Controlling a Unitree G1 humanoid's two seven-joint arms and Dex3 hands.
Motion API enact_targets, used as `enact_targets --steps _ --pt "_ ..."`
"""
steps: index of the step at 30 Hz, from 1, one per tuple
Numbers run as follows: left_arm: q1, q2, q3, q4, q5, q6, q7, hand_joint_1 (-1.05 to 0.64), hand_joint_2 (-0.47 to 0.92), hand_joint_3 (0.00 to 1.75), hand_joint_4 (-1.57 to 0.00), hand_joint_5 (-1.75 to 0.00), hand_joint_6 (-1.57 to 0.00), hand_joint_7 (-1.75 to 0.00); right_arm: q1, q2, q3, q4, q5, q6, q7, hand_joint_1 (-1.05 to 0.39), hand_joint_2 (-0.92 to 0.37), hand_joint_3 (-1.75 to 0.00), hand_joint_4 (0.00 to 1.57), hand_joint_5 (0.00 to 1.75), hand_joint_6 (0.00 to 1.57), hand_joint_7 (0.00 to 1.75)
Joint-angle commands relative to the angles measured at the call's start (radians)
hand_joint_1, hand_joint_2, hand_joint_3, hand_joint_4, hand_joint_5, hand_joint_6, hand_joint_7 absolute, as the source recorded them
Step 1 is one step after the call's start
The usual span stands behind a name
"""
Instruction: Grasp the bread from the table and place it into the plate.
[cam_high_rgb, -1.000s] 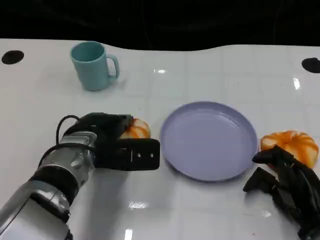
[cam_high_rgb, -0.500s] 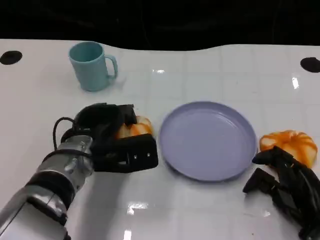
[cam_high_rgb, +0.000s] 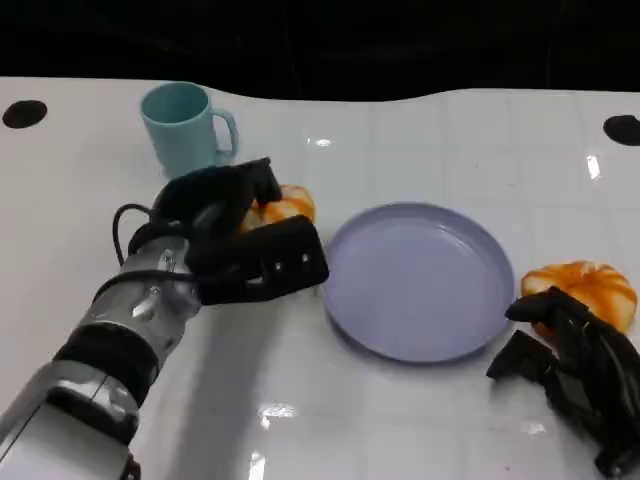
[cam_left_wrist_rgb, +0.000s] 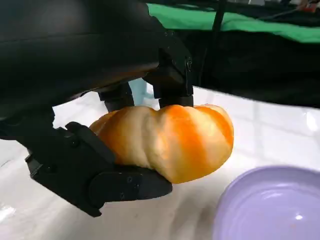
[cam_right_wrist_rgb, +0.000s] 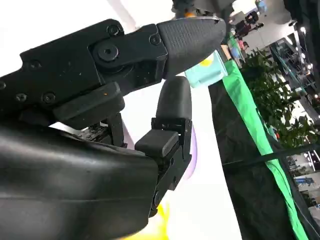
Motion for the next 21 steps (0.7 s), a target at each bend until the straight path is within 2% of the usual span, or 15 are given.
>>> enact_targets --steps 1,12,20,21 --pt "0.0 -0.006 0.006 -0.1 -0.009 0.003 -0.016 -0.19 0.6 1.05 -0.86 -1.75 -0.62 -1.75 0.017 -0.012 0.001 0.006 -0.007 0.012 -0.011 -0.54 -0.92 -0.17 0.65 1.57 0.63 1.2" --pt "-0.007 -0.059 -0.018 -0.119 -0.008 -0.122 -0.017 -0.12 0.53 1.05 -0.86 -1.75 -0.65 -1.75 0.016 -0.013 -0.003 0.012 0.004 0.011 0.013 -0.54 -0.92 -0.18 0.63 1.57 0.62 1.21" --pt "-0.029 -0.104 -0.053 -0.066 0.008 -0.195 -0.033 -0.16 0.47 1.1 -0.9 -1.75 -0.7 -1.75 0.014 -0.014 -0.005 0.016 0.004 0.01 0.033 -0.53 -0.92 -0.22 0.61 1.59 0.59 1.26" --pt "-0.034 -0.112 -0.056 -0.054 0.007 -0.201 -0.041 -0.18 0.5 1.12 -0.9 -1.75 -0.7 -1.75 0.015 -0.014 -0.004 0.014 0.002 0.009 0.03 -0.53 -0.92 -0.22 0.61 1.59 0.59 1.26"
